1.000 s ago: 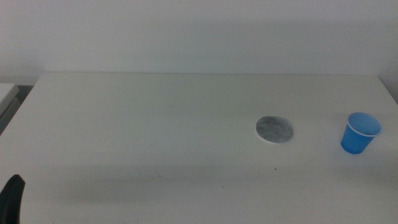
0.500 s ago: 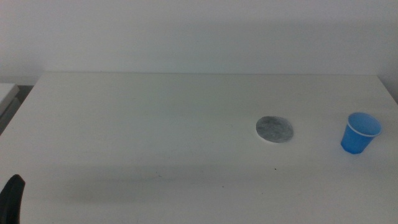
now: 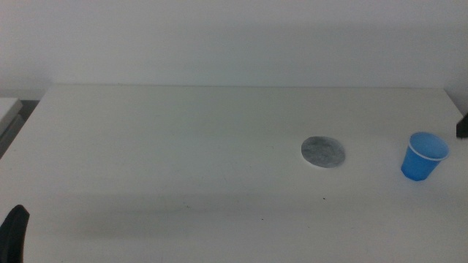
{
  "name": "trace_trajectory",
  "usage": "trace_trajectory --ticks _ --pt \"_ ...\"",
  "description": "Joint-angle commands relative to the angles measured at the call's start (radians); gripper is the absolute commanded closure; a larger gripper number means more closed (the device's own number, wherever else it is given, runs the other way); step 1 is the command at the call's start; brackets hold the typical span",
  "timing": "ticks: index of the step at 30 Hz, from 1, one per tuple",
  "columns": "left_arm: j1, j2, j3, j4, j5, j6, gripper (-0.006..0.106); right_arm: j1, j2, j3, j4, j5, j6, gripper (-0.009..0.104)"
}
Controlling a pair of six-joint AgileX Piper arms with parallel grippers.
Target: Place an empty cup on a cup mat.
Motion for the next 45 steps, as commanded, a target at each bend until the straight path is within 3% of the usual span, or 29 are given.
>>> trace_trajectory --ticks 1,12,21,27,45 --pt "-0.003 0.005 0.0 -0.002 -0.012 -0.003 0.007 -0.044 0.079 -0.067 0.015 0.009 -0.004 0.003" --pt "-0.003 0.005 0.0 -0.002 -0.012 -0.003 0.007 -0.149 0.36 -0.188 0.022 -0.112 0.013 0.004" --pt "-0.003 0.005 0.0 -0.002 -0.012 0.0 0.007 -0.149 0.534 -0.21 0.011 -0.24 0.027 0.004" --pt "-0.003 0.005 0.0 -0.002 -0.012 0.0 0.007 -0.146 0.589 -0.21 0.014 -0.243 0.027 0.005" --pt "-0.003 0.005 0.0 -0.002 -0.012 -0.004 0.007 -0.126 0.687 -0.21 0.015 -0.236 0.027 0.026"
